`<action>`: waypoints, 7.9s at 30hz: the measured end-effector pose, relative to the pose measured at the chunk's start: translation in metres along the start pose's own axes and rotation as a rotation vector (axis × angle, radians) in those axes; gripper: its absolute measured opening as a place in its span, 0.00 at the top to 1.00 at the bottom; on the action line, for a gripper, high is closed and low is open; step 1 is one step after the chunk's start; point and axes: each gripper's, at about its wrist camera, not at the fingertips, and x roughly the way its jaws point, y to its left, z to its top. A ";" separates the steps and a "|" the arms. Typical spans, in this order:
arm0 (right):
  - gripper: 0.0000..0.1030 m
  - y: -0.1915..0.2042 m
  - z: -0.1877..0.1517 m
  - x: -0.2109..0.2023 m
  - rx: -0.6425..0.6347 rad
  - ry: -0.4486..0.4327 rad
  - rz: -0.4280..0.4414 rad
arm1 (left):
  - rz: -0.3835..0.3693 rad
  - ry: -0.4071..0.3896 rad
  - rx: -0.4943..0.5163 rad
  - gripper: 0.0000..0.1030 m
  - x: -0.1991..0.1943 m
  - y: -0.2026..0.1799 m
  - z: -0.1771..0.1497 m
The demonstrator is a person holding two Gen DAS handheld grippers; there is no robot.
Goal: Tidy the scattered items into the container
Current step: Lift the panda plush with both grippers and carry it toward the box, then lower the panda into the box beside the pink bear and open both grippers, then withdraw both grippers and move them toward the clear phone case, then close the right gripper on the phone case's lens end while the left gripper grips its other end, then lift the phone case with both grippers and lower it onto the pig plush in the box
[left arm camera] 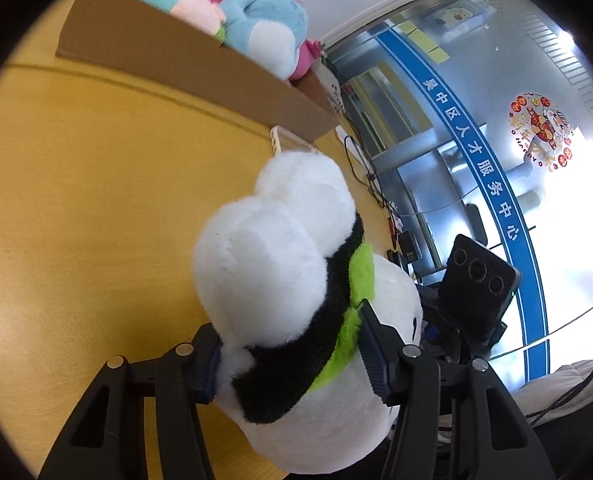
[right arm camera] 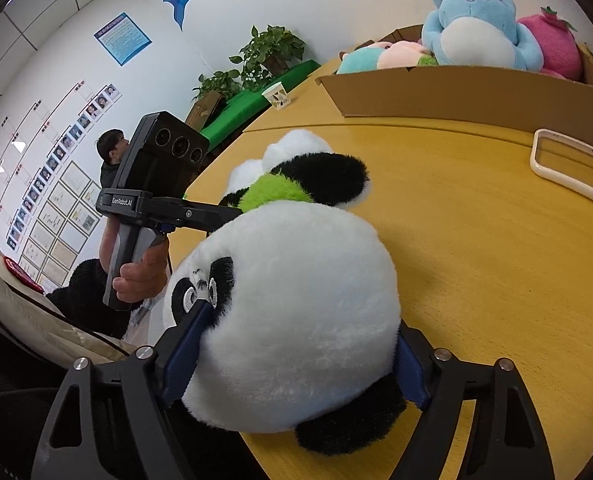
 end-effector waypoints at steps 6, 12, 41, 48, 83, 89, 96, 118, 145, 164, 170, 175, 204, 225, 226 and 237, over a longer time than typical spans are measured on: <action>0.20 0.015 0.018 -0.013 -0.082 -0.079 -0.025 | 0.041 -0.086 0.113 0.48 -0.025 -0.038 0.030; 0.20 0.026 0.055 -0.020 -0.177 -0.099 -0.083 | 0.064 -0.164 0.263 0.53 -0.051 -0.073 0.074; 0.27 -0.016 0.318 0.019 -0.244 -0.435 -0.259 | 0.146 -0.343 0.553 0.57 -0.110 -0.076 0.356; 0.27 -0.086 0.355 0.089 -0.075 -0.411 -0.257 | 0.171 -0.214 0.452 0.57 -0.058 0.007 0.419; 0.10 -0.101 0.354 0.116 0.169 -0.296 -0.309 | 0.446 -0.239 0.216 0.30 -0.049 0.062 0.433; 0.06 -0.095 0.321 0.065 0.183 -0.342 -0.294 | 0.401 -0.309 0.250 0.30 -0.079 0.015 0.375; 0.04 -0.072 0.284 0.015 0.191 -0.392 -0.303 | 0.425 -0.351 0.281 0.30 -0.091 -0.025 0.302; 0.00 0.027 0.164 -0.052 -0.062 -0.400 -0.597 | 0.502 -0.446 0.314 0.24 -0.054 -0.105 0.119; 0.00 -0.176 0.049 -0.107 0.425 -0.264 -0.824 | 0.367 -0.120 0.185 0.24 0.095 -0.060 0.123; 0.10 -0.234 0.064 -0.053 0.302 -0.152 -0.610 | 0.336 0.072 0.085 0.26 0.219 -0.004 0.161; 0.12 -0.228 0.059 -0.045 0.310 -0.175 -0.479 | 0.312 0.092 0.124 0.34 0.217 -0.006 0.151; 0.11 -0.210 0.055 -0.033 0.283 -0.155 -0.461 | 0.335 0.110 0.158 0.34 0.201 -0.006 0.134; 0.01 -0.124 0.095 0.064 -0.554 0.395 -0.076 | 0.325 0.352 0.729 0.30 0.124 0.014 0.086; 0.21 -0.147 0.087 0.052 -0.660 0.466 -0.052 | 0.288 0.527 0.975 0.23 0.163 -0.003 0.082; 0.20 -0.148 0.086 0.051 -0.667 0.464 -0.054 | 0.287 0.531 0.977 0.23 0.164 -0.003 0.082; 0.20 -0.148 0.091 0.045 -0.750 0.520 -0.032 | 0.250 0.565 1.045 0.20 0.164 -0.005 0.076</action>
